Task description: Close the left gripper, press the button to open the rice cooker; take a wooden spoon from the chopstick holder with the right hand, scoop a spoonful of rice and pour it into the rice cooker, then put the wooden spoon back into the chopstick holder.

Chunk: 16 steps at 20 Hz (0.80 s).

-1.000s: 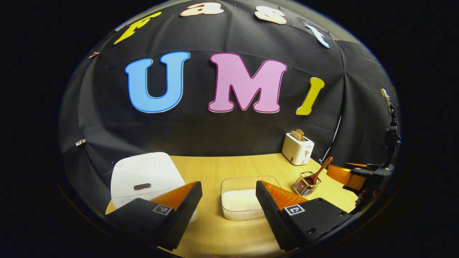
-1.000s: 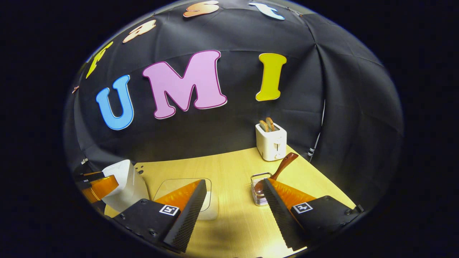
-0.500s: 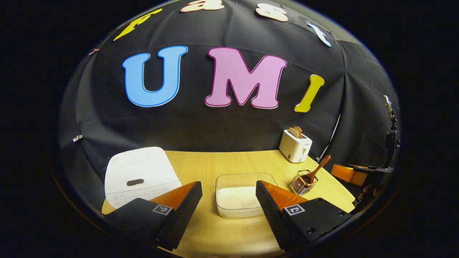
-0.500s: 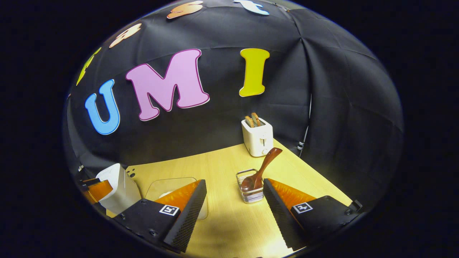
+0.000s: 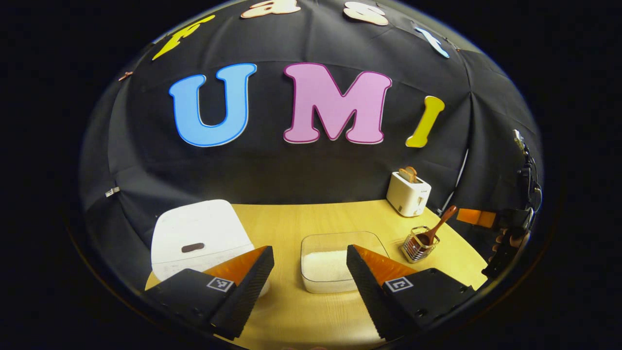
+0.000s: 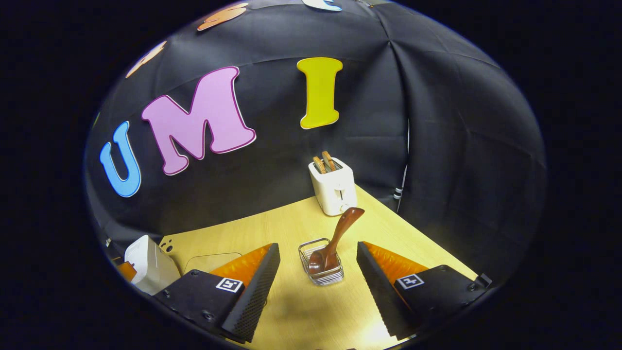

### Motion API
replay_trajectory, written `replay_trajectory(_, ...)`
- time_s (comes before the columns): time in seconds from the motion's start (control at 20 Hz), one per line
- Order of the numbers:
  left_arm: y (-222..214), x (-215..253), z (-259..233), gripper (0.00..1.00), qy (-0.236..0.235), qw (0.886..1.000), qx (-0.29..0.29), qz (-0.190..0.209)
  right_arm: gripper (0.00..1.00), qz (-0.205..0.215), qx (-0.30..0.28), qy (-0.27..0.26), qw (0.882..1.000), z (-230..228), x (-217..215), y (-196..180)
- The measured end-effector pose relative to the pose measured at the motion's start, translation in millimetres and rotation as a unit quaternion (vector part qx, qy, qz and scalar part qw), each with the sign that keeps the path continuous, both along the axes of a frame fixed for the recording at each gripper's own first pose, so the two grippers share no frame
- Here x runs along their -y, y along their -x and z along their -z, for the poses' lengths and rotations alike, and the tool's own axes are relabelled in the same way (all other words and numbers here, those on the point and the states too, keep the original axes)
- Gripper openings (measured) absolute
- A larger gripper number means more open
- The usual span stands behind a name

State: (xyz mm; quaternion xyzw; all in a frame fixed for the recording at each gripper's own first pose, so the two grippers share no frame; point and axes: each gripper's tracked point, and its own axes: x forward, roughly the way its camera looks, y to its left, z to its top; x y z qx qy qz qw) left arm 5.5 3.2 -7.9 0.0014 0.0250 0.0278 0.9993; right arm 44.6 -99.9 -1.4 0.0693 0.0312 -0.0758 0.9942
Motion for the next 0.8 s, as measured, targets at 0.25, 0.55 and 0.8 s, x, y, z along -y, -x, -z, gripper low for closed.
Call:
replay_trajectory(0.25, 3, -67, -29, 0.96, 0.048, 0.996, 0.036, -0.069, 0.99, -0.016, -0.011, 0.010, 1.000, 6, -10, 0)
replay_trajectory(0.55, 5, -155, -32, 0.44, 0.093, 0.987, 0.034, -0.124, 0.99, -0.019, -0.018, 0.009, 1.000, 12, -25, 1)
replay_trajectory(0.8, -6, -190, 0, 0.05, 0.100, 0.984, -0.027, -0.143, 0.99, -0.019, -0.023, 0.005, 1.000, 21, -36, 7)
